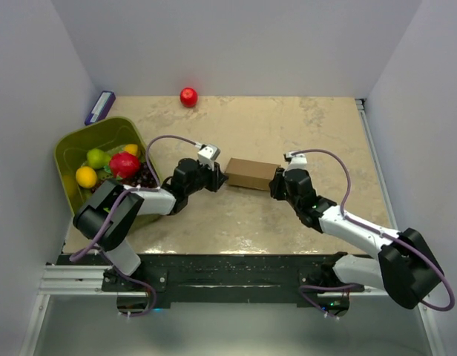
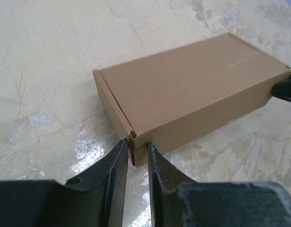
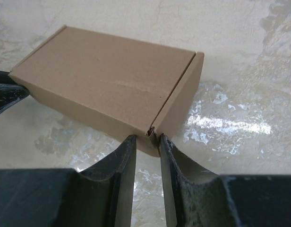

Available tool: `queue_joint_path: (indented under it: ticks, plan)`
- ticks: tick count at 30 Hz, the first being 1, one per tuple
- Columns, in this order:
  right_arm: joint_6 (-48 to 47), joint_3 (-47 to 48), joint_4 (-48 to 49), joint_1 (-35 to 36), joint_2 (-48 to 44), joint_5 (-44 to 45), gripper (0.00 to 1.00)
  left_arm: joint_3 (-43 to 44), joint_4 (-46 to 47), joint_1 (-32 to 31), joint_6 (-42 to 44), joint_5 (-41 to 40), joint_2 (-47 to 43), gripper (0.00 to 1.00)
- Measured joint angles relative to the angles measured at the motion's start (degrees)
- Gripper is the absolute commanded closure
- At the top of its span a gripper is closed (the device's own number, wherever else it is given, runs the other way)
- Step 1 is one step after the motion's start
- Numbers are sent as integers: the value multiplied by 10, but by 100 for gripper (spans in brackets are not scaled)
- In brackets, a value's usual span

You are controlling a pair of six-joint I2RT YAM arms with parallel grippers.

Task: Fold the paper box

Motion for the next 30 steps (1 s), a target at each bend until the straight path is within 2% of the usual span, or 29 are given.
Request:
queue_joint_path:
  ticks: [1, 4, 5, 7, 8, 9, 11, 17, 24, 30]
  plan:
    - [-1, -6, 5, 0, 1, 0, 68, -1, 2, -2, 2, -3, 7, 74]
    - [-1, -18, 15, 0, 1, -1, 61, -6, 2, -12, 7, -9, 14, 58]
    - [-1, -20, 17, 0, 1, -1, 56, -6, 2, -14, 9, -11, 14, 46]
    - [0, -21, 21, 1, 0, -5, 47, -6, 3, -23, 10, -12, 14, 37]
    - [1, -21, 24, 2, -1, -10, 37, -6, 3, -28, 13, -12, 14, 30]
    - [0, -21, 26, 4, -5, -13, 33, -6, 2, -33, 12, -13, 14, 24]
    - [3, -21, 29, 5, -13, -19, 27, -6, 1, -38, 13, -12, 11, 20]
    - [1, -21, 33, 9, -34, -30, 21, -16, 3, -46, 12, -10, -17, 15]
    - [-5, -3, 30, 9, -17, -31, 18, -16, 2, -46, 12, -10, -28, 12]
    - [-13, 42, 25, -23, 16, -53, 17, 26, -39, -38, 12, -26, -29, 9]
